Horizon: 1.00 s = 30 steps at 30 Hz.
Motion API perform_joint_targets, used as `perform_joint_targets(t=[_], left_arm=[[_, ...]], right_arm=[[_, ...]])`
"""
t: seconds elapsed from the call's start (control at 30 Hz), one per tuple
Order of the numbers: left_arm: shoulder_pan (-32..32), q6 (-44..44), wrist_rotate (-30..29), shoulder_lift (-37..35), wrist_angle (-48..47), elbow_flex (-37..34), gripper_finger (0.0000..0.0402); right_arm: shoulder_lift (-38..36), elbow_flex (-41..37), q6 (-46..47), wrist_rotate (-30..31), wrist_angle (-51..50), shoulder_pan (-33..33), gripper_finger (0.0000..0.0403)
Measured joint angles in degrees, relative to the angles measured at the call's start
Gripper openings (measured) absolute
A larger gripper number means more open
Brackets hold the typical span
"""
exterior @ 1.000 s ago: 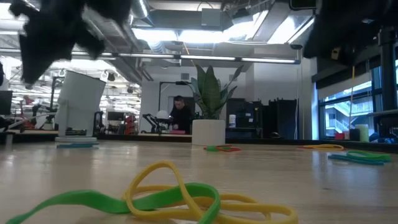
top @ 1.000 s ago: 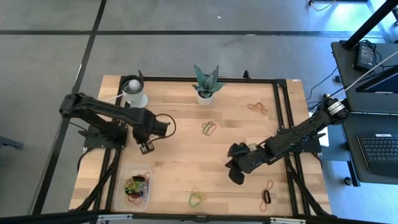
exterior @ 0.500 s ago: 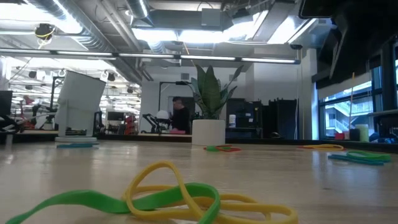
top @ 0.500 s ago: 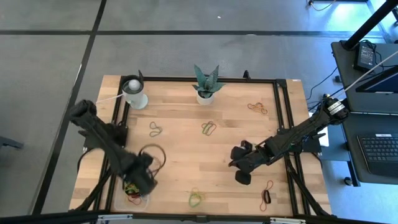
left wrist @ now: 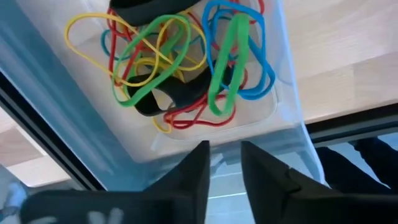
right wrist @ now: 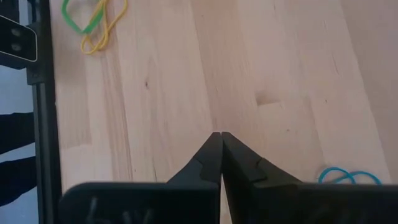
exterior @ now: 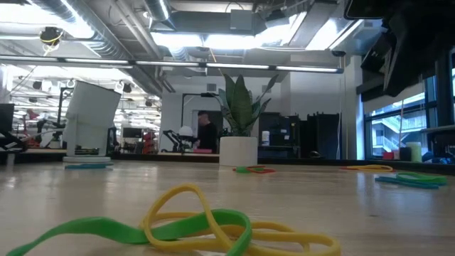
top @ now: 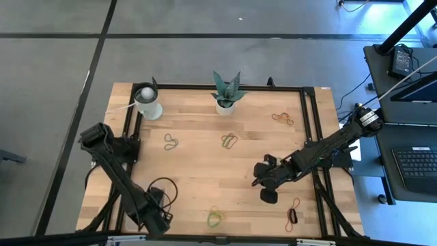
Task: Pick and place rubber bands into bin
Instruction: Put the yellow rubber band into the transparent bin
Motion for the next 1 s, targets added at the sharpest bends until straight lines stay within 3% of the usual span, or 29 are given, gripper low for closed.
perform_joint_targets(t=[0.2,0.43,0.53,0.67,0.83,1.0], left_arm=[[0.05,0.0,-0.07,-0.41,-0.54,0.0,0.0127],[0.48,1.05,-1.48,-0.44,-0.75,0.0,0.0131],[1.26,3.55,-6.26,-1.49,0.36,0.02,0.0122],[3.72,9.12,-17.37,-3.67,-0.27,0.81,0.0097],[11.63,23.61,-21.55,-6.12,-3.15,0.9,0.0056],[22.53,53.45,-23.77,-6.45,0.28,0.9,0.0007]], right_arm=[[0.0,0.0,0.12,-1.2,0.02,0.08,0.001],[0.0,0.0,1.31,-1.12,0.03,1.01,0.001],[0.0,0.0,1.31,-1.05,0.04,1.12,0.001],[0.0,0.0,1.31,-0.98,0.61,1.1,0.001],[0.0,0.0,1.34,0.74,3.19,1.07,0.0009],[0.0,0.0,1.5,1.7,5.71,1.07,0.0009]])
